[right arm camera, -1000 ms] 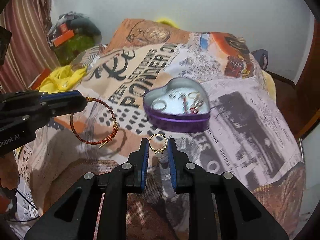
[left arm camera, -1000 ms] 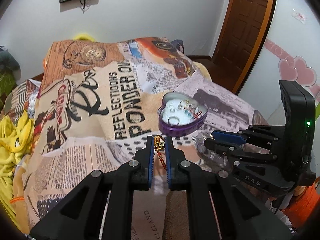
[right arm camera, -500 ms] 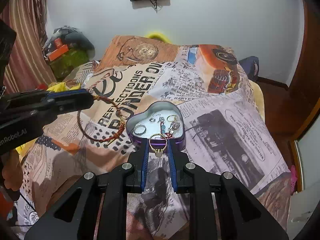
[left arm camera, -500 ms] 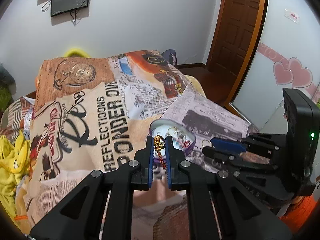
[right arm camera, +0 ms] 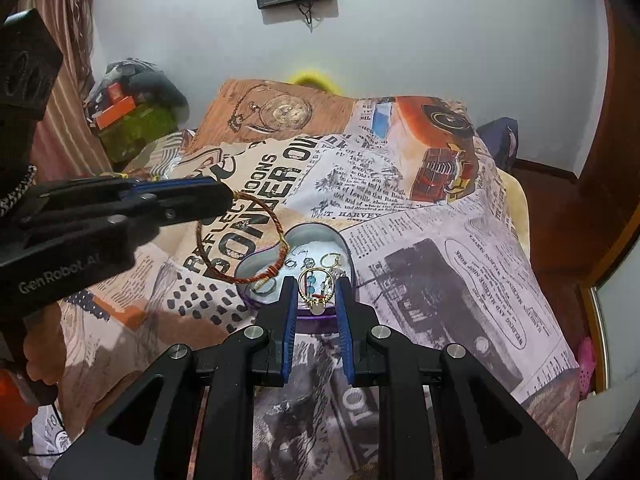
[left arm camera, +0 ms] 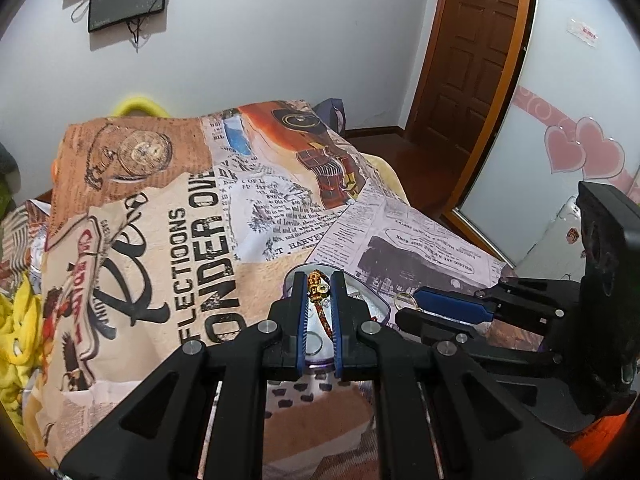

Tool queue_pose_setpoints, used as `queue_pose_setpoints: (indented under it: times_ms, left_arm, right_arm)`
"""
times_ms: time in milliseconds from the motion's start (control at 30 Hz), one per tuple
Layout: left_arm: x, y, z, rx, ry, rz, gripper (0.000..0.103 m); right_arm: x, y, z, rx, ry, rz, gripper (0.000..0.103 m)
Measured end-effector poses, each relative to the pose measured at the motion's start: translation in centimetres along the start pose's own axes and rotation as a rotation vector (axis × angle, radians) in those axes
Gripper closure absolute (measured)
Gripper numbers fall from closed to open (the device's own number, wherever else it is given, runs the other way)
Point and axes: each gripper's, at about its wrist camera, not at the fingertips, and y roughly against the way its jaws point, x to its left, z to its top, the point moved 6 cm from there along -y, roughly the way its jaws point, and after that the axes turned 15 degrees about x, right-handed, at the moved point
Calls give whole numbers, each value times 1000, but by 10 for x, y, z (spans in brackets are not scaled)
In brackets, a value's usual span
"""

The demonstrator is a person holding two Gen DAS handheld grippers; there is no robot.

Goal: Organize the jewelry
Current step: 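Open the left tool over the tin while the right tool drops the gold ring in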

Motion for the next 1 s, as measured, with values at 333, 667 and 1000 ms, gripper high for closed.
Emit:
queue_pose_setpoints:
  times_ms: [333,667,1000]
  left_arm:
    - [15,-50,0,104,48,-32,94]
    - [22,-61,-9,157,48,-57,94]
    - [28,-50,-9,128,48,-21,94]
  right_arm:
    - [2,-14,9,14,7,18,86]
    - [5,-31,17,49,32,13,86]
    - [13,-44,16,93,70,14,86]
